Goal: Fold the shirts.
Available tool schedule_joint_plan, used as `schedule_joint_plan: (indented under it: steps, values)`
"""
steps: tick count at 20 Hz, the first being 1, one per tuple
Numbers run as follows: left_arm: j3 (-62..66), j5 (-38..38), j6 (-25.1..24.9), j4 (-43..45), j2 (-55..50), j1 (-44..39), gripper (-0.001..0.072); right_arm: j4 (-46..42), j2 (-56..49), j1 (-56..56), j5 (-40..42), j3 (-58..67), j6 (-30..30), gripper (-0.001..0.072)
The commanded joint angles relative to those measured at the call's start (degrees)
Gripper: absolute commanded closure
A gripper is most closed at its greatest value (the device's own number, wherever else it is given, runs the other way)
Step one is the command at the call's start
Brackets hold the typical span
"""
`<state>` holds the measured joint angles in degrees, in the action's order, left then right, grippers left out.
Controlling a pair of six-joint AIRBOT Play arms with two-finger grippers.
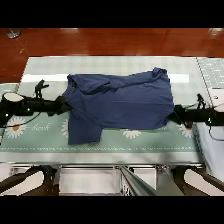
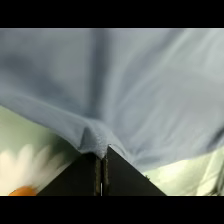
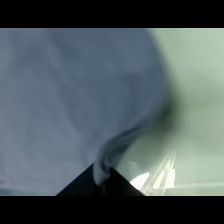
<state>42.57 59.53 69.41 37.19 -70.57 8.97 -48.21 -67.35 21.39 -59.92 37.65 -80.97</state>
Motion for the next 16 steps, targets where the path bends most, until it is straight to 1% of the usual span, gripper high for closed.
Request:
schedule_joint_plan:
  steps: [1,2,4,5,6,8,9,11,14,16]
  values:
    - [10.86,2.97,-1.44,-4.98,2.93,-0.07,0.0681,0.55,3.54,-3.76,-3.87,14.40,-0.22,0.0692]
    - [16.37,2.91,-1.46,-6.95,4.57,-0.07,0.0681,0.52,4.90,-4.55,-4.70,21.77,-0.57,0.0692]
    - [29.22,2.67,-0.90,-7.21,7.85,-0.04,0.0681,-0.57,7.10,-5.51,-6.45,36.65,-1.09,0.0692]
    - [35.76,2.67,1.14,-5.88,9.42,0.33,0.0681,-1.36,8.37,-5.51,-7.87,43.78,-1.36,0.0693]
    - [41.44,2.75,2.99,-2.99,10.91,0.61,0.0681,-2.71,9.77,-5.49,-9.18,49.51,-1.84,0.0692]
    - [51.25,4.17,3.93,4.68,15.19,1.29,0.0681,-9.68,13.92,-5.49,-12.02,58.53,-4.52,0.0692]
    - [54.55,4.61,4.07,9.01,18.36,1.36,0.0681,-14.01,16.70,-5.49,-13.94,61.46,-5.31,0.0692]
    - [57.18,4.59,6.58,17.75,25.40,1.38,0.0681,-19.93,23.04,-5.49,-16.48,63.41,-5.99,0.0693]
    - [57.24,6.34,10.40,31.74,35.39,1.38,0.0681,-22.80,32.04,-5.49,-19.04,63.41,-7.56,0.0692]
    - [57.24,9.01,10.84,38.01,40.85,1.38,0.0682,-23.21,36.46,-5.49,-18.99,63.41,-8.33,0.0692]
